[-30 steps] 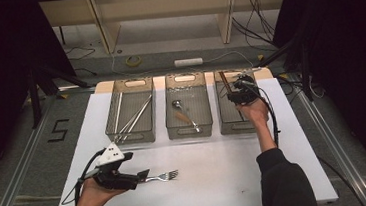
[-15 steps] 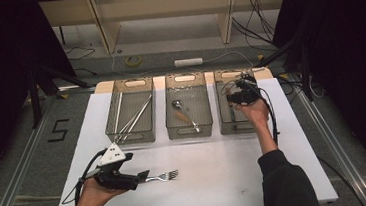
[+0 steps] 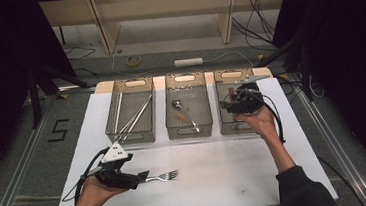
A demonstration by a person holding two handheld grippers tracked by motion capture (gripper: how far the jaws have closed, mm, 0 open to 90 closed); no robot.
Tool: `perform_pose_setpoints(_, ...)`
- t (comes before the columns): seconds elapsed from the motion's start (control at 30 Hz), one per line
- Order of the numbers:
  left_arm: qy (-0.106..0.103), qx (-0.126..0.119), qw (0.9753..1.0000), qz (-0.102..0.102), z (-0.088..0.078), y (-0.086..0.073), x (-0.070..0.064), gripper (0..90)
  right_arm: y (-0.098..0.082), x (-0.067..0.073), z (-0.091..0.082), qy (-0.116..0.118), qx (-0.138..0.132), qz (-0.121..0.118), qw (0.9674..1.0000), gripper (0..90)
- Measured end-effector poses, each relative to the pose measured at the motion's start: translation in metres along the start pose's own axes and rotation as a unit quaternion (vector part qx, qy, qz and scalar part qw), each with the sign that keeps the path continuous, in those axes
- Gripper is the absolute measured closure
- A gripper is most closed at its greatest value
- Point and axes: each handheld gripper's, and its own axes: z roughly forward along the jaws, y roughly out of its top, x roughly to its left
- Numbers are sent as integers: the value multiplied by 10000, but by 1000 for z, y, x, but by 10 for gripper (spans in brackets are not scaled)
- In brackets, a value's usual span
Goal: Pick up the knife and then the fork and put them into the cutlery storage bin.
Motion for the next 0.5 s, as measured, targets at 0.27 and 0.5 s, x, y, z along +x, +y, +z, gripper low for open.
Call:
perform_pose_setpoints(0.27, -54, 243, 9997, -8, 6, 5, 3, 165, -27, 36, -21, 668, -101, -456, 9967, 385)
perform_pose_setpoints(0.5, -33, 766, 9968, 213, 12, 8, 3, 175, -51, 56, -34, 1028, -252, -555, 9928, 368)
